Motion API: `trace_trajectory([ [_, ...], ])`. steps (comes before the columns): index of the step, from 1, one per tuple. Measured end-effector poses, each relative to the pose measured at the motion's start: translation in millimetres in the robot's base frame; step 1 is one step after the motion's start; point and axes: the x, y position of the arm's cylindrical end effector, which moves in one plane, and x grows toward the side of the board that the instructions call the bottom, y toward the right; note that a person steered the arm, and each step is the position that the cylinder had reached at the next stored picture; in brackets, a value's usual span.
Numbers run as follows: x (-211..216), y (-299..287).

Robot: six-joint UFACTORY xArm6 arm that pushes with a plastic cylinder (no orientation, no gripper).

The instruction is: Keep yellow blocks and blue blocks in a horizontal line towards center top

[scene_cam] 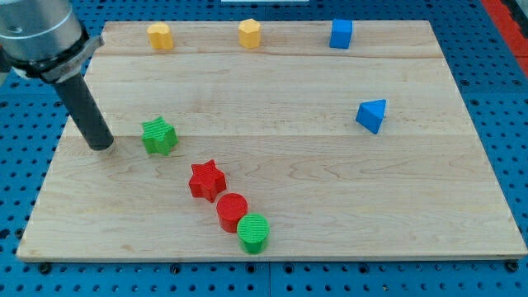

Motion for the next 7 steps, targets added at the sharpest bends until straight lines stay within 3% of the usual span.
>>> trace_trajectory([
  [1,-23,60],
  [3,26,129],
  [4,7,156],
  [7,-158,415],
])
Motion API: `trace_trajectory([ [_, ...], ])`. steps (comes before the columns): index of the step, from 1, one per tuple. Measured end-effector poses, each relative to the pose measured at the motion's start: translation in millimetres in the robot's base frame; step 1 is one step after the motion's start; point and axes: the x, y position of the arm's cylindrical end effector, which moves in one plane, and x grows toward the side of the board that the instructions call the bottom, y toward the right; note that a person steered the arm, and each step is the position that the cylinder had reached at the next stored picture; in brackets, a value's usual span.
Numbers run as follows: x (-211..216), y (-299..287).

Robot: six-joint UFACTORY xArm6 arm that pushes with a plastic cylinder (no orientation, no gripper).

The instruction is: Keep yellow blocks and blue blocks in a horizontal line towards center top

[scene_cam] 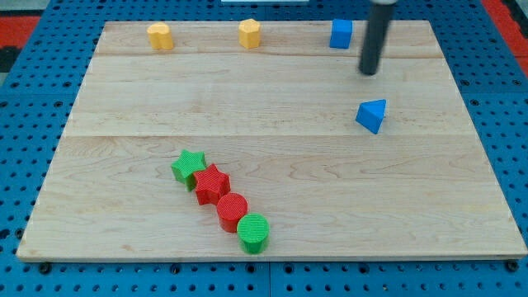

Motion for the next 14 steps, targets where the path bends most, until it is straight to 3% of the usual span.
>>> trace_trajectory([
  [1,-42,-9],
  [4,-53,-95],
  [5,-60,-31],
  [6,-80,-68],
  [7,-76,-161],
  [8,9,-176],
  [9,57,-306],
  [10,41,-440],
  [11,4,-466],
  [12,-12,-414],
  [13,-29,-458],
  [14,-58,-397],
])
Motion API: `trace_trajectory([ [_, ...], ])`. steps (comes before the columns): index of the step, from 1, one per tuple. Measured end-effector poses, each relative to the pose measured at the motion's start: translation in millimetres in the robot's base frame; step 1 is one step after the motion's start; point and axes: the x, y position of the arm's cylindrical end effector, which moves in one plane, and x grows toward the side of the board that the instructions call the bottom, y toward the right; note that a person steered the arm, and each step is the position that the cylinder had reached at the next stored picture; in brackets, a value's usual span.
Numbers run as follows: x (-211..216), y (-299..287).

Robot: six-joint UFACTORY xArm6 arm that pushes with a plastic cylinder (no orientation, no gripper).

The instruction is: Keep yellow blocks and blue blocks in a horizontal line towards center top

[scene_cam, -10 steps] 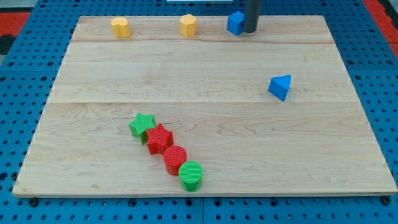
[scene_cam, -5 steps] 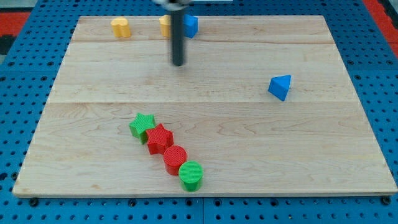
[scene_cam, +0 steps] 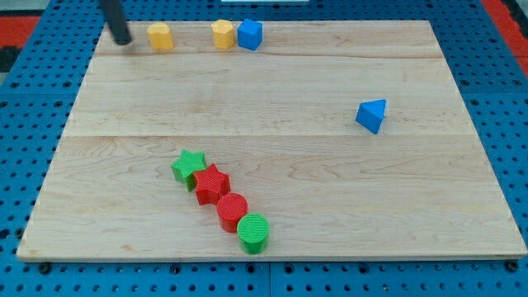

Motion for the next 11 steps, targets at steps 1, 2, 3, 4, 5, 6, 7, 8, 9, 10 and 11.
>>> trace_trajectory([
  [1,-8,70],
  [2,12,33],
  [3,90,115],
  [4,165,225],
  [5,222,245],
  [6,225,347],
  [7,202,356],
  [8,142,300],
  [9,164,318],
  [10,172,331],
  [11,109,345],
])
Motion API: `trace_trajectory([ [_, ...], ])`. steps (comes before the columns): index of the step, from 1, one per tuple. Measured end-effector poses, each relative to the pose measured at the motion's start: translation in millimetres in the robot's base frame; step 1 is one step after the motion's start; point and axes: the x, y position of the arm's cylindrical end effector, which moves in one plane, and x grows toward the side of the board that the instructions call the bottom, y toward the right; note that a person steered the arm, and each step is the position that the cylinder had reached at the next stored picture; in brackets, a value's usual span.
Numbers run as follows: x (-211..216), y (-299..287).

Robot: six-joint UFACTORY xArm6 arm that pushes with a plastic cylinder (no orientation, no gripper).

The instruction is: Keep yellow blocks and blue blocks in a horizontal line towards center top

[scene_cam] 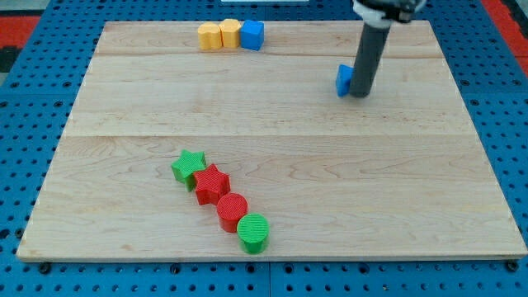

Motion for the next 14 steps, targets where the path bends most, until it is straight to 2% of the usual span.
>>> trace_trajectory([
  [2,-97,-26],
  [4,-14,0],
  [5,-46,-68],
  [6,-82,-107],
  [7,-49,-91],
  [8,-15,-51],
  [9,-35,-36],
  [11,-95,-99],
  [12,-83,-63],
  [13,-109,-9],
  [14,-134,-36],
])
